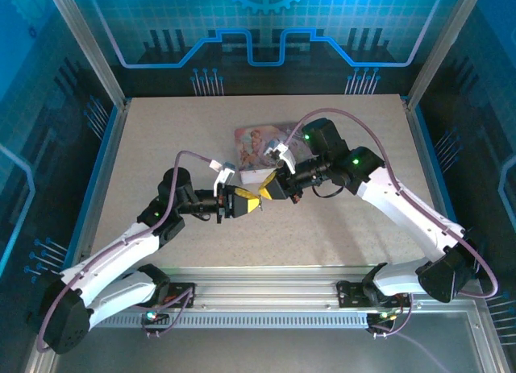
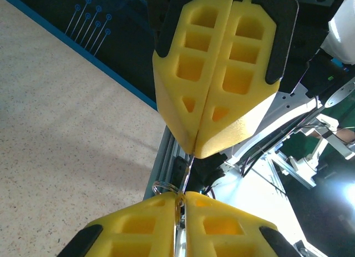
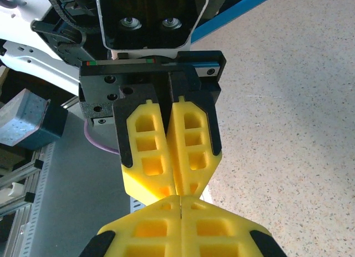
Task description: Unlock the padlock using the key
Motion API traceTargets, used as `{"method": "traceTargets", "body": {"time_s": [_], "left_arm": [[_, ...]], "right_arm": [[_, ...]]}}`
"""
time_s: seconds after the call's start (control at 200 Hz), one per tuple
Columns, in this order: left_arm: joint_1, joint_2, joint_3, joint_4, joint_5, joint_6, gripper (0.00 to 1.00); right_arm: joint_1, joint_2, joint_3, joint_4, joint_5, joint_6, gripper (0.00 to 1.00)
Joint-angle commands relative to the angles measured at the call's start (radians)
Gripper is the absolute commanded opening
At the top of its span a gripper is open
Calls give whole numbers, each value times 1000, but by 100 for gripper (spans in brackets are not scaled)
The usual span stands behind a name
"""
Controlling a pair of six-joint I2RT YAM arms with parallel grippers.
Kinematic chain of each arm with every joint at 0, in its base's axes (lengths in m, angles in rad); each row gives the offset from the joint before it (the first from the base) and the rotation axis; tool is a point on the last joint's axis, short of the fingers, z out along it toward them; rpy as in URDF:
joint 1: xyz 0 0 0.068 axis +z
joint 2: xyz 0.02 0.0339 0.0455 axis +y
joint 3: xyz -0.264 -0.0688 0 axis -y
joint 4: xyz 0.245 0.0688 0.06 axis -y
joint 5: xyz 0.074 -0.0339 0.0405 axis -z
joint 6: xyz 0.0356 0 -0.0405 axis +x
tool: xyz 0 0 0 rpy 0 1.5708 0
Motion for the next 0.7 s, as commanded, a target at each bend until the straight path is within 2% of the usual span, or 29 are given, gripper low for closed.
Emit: {"method": "traceTargets", "body": {"time_s": [0.0, 0.17, 0.26, 0.34, 0.405, 0.55, 0.695], "left_arm": [[-7, -11, 4, 12, -5, 6, 13], [-7, -10, 4, 7, -4, 11, 0], [-7, -12, 1, -6, -19, 17, 0], [-7, -16, -3, -28, -42, 27, 0], [-7, -21, -4, -52, -57, 38, 0], [-7, -42, -9, -153, -123, 82, 0], [-7, -75, -27, -283, -221, 119, 0]], "right_arm": [[-1, -13, -19, 16, -43, 11, 0], [-3, -14, -22, 24, -16, 26, 0], [-8, -22, -32, 43, 16, 46, 4], [-13, -28, -45, 64, 48, 72, 14], [-19, -35, -58, 81, 77, 91, 29], [-35, -59, -88, 117, 161, 135, 52], [-66, -90, -166, 169, 280, 186, 59]]}}
